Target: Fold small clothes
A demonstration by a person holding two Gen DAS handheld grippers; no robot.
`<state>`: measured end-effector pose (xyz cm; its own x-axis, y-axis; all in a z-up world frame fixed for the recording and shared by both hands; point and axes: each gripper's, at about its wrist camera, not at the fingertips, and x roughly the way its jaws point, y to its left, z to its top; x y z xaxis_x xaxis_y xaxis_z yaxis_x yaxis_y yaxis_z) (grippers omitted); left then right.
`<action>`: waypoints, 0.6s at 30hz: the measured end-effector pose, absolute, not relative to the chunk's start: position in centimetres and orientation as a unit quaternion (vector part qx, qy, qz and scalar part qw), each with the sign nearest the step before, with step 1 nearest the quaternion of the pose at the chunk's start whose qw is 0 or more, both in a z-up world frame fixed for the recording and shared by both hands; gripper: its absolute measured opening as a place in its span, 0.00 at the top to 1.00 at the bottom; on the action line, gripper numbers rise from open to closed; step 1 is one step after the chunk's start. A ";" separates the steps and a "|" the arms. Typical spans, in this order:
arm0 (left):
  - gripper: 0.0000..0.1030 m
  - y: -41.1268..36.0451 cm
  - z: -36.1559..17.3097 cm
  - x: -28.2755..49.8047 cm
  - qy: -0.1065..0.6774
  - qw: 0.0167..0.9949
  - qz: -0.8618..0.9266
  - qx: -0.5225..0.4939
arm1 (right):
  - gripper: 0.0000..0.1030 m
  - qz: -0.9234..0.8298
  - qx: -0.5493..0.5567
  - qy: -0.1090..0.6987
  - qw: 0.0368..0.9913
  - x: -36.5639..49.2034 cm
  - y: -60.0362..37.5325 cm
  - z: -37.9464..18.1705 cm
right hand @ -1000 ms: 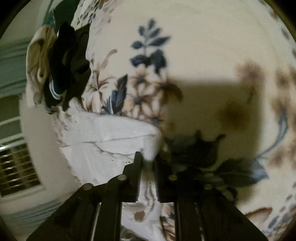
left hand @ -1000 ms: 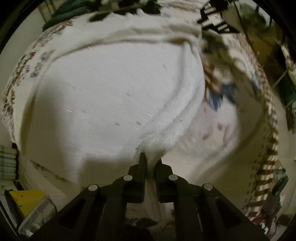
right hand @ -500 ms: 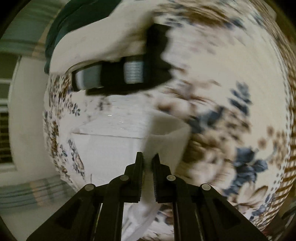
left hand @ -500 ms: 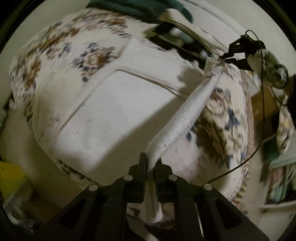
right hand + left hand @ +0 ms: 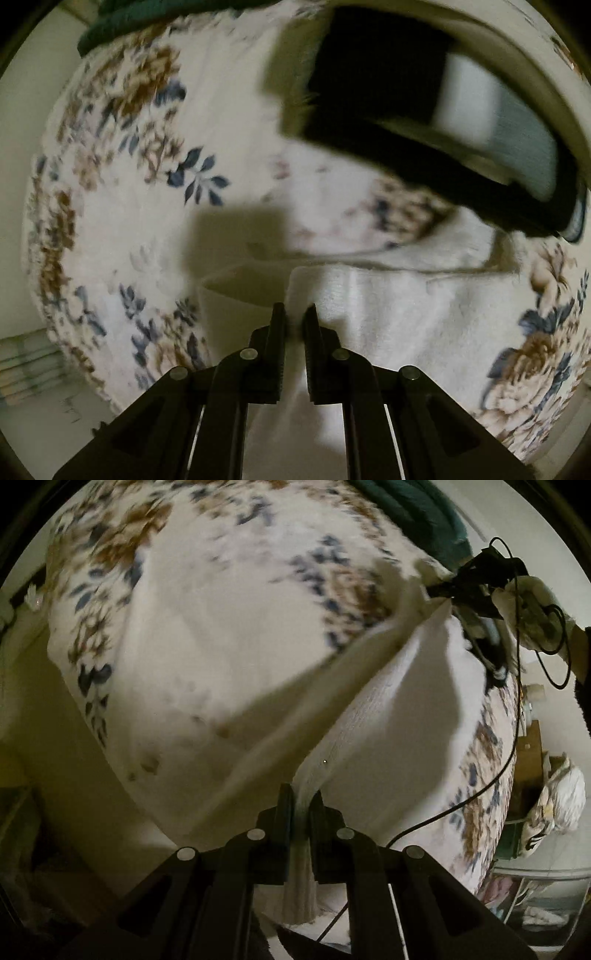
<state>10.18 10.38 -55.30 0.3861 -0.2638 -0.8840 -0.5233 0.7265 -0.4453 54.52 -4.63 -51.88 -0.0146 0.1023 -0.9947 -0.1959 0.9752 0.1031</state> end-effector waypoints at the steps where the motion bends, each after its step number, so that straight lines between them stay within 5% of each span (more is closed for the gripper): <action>1: 0.94 11.2 -56.3 10.2 0.551 0.747 0.083 -0.362 | 0.91 0.101 -0.041 0.706 0.700 54.5 -3.6 -52.6; 8: 0.89 12.8 -60.5 10.5 0.586 0.714 0.055 -0.379 | 0.88 0.073 -0.081 0.721 0.685 54.6 -0.2 -56.5; 10: 0.89 13.6 -60.6 9.8 0.595 0.704 0.060 -0.382 | 0.73 0.090 -0.048 0.733 0.673 54.5 -1.0 -56.4; 13: 0.73 15.2 -59.0 8.9 0.597 0.698 0.073 -0.388 | 0.40 0.119 0.010 0.738 0.664 53.9 -3.5 -54.8; 15: 0.47 15.9 -57.8 9.3 0.590 0.700 0.078 -0.394 | 0.35 0.139 0.046 0.732 0.665 52.6 -6.4 -53.1; 18: 0.43 17.1 -55.1 11.9 0.563 0.720 0.077 -0.397 | 0.25 0.150 0.088 0.722 0.669 50.5 -11.6 -51.1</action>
<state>11.93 17.08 -55.15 0.3541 -0.3364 -0.8726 -0.5586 0.6722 -0.4859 50.52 -11.58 -51.14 -0.0883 0.3288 -0.9403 -0.0740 0.9392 0.3353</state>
